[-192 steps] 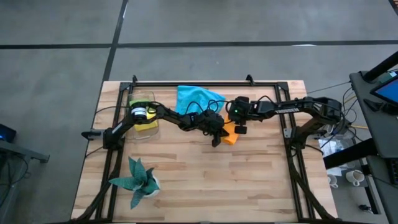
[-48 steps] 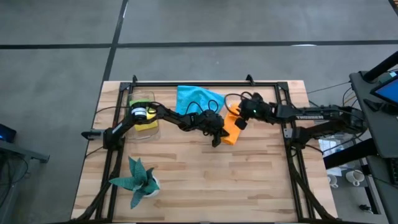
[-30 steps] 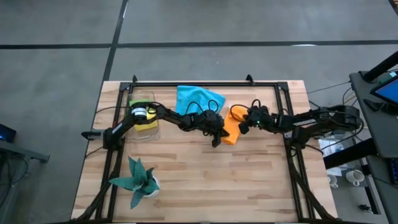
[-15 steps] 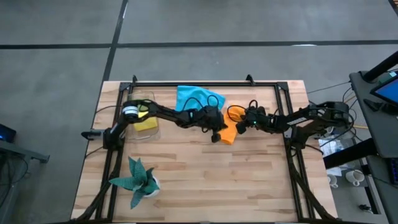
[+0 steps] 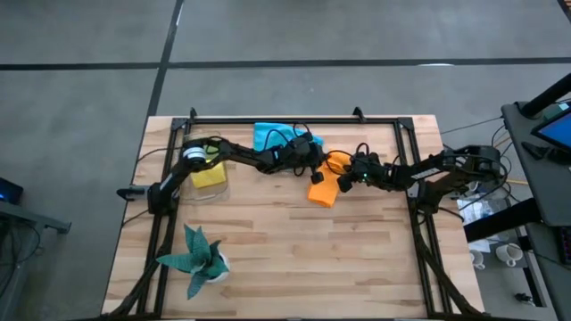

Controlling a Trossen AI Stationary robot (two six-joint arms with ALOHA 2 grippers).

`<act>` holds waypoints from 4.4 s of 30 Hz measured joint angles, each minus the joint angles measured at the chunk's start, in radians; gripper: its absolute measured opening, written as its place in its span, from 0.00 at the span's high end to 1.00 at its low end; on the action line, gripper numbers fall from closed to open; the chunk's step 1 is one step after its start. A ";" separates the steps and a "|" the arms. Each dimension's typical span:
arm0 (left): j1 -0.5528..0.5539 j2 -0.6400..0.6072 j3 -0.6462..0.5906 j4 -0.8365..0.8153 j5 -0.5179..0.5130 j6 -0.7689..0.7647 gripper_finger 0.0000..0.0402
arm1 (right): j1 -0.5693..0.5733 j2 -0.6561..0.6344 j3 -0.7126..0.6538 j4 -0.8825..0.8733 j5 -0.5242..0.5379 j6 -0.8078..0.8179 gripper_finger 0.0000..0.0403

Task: Roll microfiber towels into tight, uniform cylinder then place into a basket
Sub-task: Roll the orange microfiber towel

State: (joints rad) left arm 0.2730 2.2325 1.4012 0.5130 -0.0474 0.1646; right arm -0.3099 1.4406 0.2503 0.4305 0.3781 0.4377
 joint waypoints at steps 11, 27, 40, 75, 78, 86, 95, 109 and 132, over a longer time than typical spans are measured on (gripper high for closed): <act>0.028 0.088 0.049 -0.067 -0.012 0.033 1.00 | 0.000 0.000 0.007 0.001 -0.022 0.013 0.98; 0.039 0.101 0.047 -0.081 -0.034 0.059 1.00 | 0.000 -0.047 0.007 -0.016 -0.038 0.031 0.98; 0.039 0.102 0.045 -0.080 -0.037 0.054 1.00 | -0.073 -0.097 0.024 0.134 -0.014 -0.060 0.98; 0.040 0.103 0.044 -0.086 -0.033 0.050 1.00 | -0.159 0.072 0.184 0.021 -0.044 -0.174 0.98; 0.040 0.103 0.044 -0.086 -0.033 0.050 1.00 | -0.160 0.091 0.158 0.020 -0.064 -0.153 0.98; 0.040 0.103 0.043 -0.086 -0.033 0.049 1.00 | -0.160 0.190 0.153 0.051 -0.070 -0.140 0.98; 0.039 0.103 0.043 -0.085 -0.032 0.049 1.00 | -0.159 -0.040 0.122 -0.087 -0.097 -0.148 0.98; 0.039 0.104 0.043 -0.083 -0.032 0.049 1.00 | -0.160 -0.045 -0.049 0.052 -0.116 -0.045 0.98; 0.039 0.104 0.043 -0.084 -0.032 0.048 1.00 | -0.197 0.098 0.062 0.062 -0.084 -0.097 0.98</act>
State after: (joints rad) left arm 0.3122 2.3363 1.4441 0.4286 -0.0790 0.2131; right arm -0.5065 1.5383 0.3120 0.4929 0.2944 0.3403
